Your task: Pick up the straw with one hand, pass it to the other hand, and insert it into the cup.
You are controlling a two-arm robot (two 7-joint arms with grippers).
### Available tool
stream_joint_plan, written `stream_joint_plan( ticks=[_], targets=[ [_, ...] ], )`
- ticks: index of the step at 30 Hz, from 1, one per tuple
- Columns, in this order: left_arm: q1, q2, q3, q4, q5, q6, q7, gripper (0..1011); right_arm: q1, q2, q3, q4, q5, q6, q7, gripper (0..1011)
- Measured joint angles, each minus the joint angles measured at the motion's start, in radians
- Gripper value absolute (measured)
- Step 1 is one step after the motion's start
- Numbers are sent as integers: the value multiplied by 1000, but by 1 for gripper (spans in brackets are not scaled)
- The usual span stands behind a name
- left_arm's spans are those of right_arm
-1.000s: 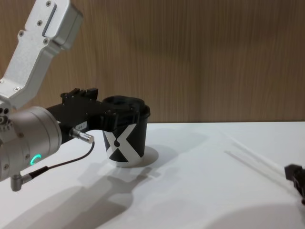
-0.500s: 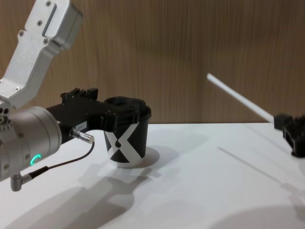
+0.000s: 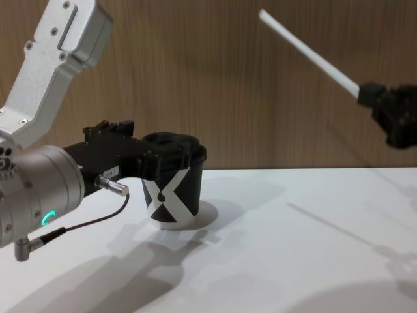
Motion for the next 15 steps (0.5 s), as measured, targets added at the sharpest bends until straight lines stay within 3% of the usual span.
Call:
stream_joint_plan(
  ticks=[8, 15],
  targets=[
    [0, 0, 0, 0, 0, 0, 0, 1003, 82, 0, -15, 62, 104, -116, 116, 1],
    [0, 0, 0, 0, 0, 0, 0, 1003, 148, -11, -35, 110, 187, -168, 200, 1]
  ],
)
